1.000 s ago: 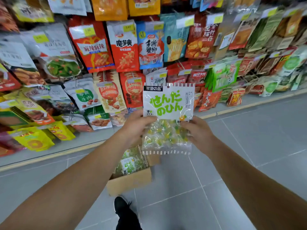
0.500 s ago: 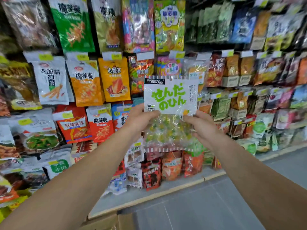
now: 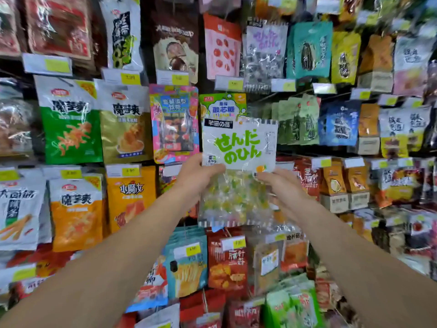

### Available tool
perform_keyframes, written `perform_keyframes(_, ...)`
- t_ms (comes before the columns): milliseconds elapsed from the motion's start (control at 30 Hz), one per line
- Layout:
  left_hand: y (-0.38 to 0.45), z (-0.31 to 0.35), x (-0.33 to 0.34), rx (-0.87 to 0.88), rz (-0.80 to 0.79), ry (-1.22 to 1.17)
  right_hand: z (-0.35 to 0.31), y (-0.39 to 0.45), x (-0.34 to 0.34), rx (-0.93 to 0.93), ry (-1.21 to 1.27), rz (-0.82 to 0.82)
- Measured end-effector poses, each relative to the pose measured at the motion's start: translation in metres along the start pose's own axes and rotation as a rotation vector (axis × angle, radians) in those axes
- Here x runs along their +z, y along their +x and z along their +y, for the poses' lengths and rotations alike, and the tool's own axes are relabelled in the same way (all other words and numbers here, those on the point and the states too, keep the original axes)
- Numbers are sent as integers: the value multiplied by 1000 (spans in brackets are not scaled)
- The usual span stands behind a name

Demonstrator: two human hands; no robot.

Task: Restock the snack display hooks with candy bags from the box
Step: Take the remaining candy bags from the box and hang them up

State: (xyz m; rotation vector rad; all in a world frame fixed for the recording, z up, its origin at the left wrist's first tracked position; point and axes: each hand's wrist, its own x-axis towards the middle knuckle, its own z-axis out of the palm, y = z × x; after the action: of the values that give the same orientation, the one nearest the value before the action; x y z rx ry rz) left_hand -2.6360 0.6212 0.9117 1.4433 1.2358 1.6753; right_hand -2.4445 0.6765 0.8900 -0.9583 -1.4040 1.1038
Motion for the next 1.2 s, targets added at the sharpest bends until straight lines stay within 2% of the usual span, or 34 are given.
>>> perform_keyframes(100, 40, 6, 26, 22, 56, -58, -14, 44, -15, -66, -25, -14)
perform_keyframes(200, 77, 4, 53, 69, 69, -22, -18, 95, -34, -137, -110, 57)
perform_keyframes(367, 129, -4, 101, 120, 96, 46, -32, 173, -77, -376, -335, 110)
perform_keyframes(567, 191, -12, 141, 101, 237, 87, -75, 268, -116, -690, -557, 100)
perform_keyframes(700, 221, -15, 160, 110, 314, 123, -102, 310, -126, -912, -761, 163)
perform_keyframes(867, 245, -16, 181, 83, 344, 206, -122, 354, -130, -1031, -962, 179)
perform_keyframes(1000, 255, -15, 190, 89, 398, 179, -123, 366, -131, -1089, -938, 178)
perform_keyframes(1100, 263, -12, 199, 78, 380, 162, -129, 376, -136, -1179, -854, 214)
perform_keyframes(1200, 270, -5, 207, 59, 377, 109, -139, 381, -143, -1159, -767, 248)
